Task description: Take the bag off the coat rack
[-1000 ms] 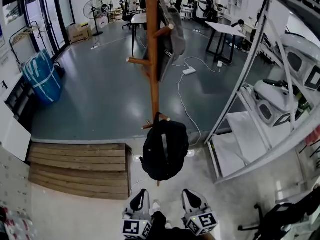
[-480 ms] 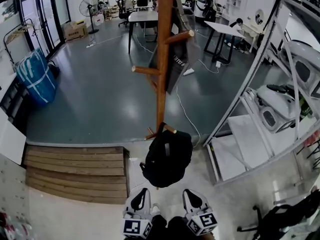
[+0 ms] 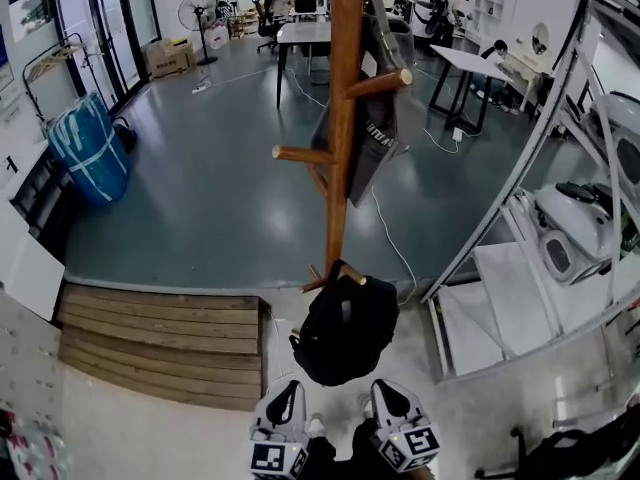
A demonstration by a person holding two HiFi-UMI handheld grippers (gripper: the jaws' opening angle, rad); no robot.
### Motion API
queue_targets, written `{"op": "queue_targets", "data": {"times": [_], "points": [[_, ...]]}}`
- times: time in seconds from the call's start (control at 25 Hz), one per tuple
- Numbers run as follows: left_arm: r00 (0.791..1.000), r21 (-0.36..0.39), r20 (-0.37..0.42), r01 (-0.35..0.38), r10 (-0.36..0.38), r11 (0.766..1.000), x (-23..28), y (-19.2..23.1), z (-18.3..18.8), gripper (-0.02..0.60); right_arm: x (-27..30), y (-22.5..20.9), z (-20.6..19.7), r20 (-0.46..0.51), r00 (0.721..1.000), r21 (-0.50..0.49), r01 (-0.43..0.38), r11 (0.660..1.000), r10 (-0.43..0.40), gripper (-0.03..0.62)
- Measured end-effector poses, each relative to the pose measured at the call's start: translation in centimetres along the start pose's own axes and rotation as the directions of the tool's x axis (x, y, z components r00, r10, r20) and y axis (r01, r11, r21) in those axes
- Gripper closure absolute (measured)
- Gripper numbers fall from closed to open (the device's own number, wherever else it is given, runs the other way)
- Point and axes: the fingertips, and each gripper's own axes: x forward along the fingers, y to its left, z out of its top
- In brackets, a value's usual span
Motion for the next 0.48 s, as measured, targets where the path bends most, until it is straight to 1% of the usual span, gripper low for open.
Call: {"op": "queue_targets", "data": {"times": [0.16,0.36,0.48], "points": [[0.999,0.007,0.007,-0.043,0.043,0.999,1.7,-0.5,-0.2,0.560,1.2,-1.6,0.6,-0.008,0.999,-0.010,-0.049,0.999,0.049,0.580],[0.996,-0.002,-0.040,-0.086,0.086,0.996,3.5,-1.9,-0.2,0.560,2.3,-3.8,1.1,-0.038,0.993,-0.021,-0.108,0.994,0.108,0.580],[0.992,-0.008,-0.029,-0.122,0.122,0.992,4.3,-1.9,-0.3,0.560,2.9,-5.0,1.3,-0.053,0.990,-0.034,-0.133,0.991,0.131,0.580]]}}
